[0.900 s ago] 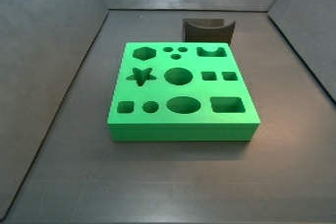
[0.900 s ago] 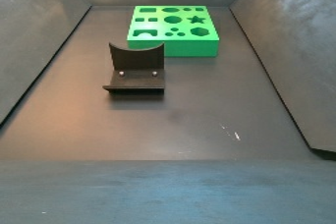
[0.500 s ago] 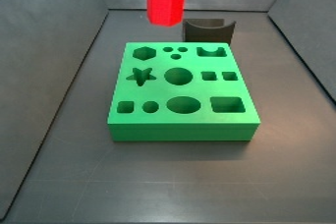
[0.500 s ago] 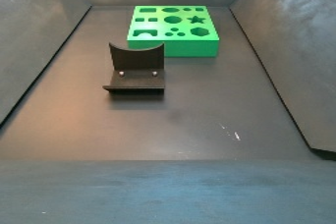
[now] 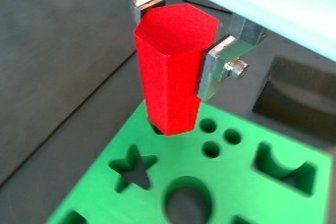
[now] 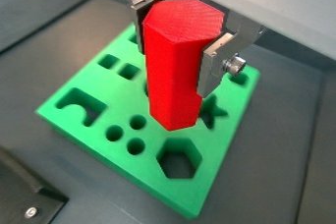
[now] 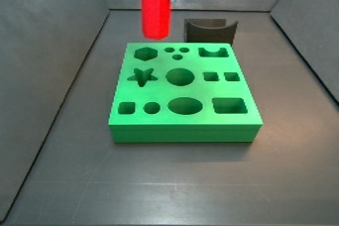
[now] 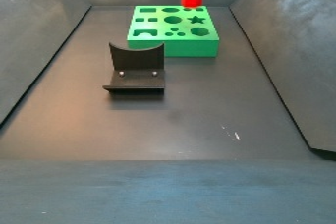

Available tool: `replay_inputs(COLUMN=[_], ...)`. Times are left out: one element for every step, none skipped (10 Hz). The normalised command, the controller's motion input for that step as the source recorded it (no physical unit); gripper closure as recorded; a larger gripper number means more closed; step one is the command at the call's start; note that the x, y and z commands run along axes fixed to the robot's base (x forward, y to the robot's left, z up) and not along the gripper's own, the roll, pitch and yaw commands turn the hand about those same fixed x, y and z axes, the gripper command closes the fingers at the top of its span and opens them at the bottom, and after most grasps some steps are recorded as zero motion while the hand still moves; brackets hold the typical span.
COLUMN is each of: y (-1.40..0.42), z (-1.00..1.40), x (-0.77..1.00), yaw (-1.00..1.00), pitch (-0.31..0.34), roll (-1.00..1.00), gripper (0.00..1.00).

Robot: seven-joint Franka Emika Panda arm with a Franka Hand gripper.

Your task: Insert the hexagon object.

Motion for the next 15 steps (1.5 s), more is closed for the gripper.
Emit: replay_inputs(y=[0.12,0.29,0.53,0.39,0.14,-0.02,-0.22,-0.06,0.0,0.0,0.06,0.11,0.0,-0.07,-0.32], z=[-0.41,-0.44,-0.22,-0.29,-0.35,-0.41,-0.41,-0.45,-0.55,-0.68,-0.82,-0.79,-0.86,-0.86,-0.72], x=[-0.42,-0.51,-0.12,-0.05,0.03,0.11,0.12,0.13,0.15,0.45,0.66,0.48,0.09,0.0,-0.18], yaw=[-0.81,-0.57,-0.21,-0.33,-0.21,-0.04,0.0,0.0,0.0,-0.11,-0.17,-0.22,-0.2,-0.24,-0.25], pitch=[-0.07,-0.074,-0.01,-0.044,-0.073,-0.084,-0.053,-0.043,0.0,-0.087,-0.066,-0.09,-0.16,-0.18,-0.279], roll=[0.0,0.0,-0.13,-0.16,-0.13,-0.14,-0.09,-0.14,-0.1,-0.2,-0.11,-0.06,0.0,0.09,0.08], gripper=[1.0,1.0,1.0,1.0,1.0,1.0,1.0,1.0,1.0,1.0,1.0,1.0,1.0,1.0,1.0])
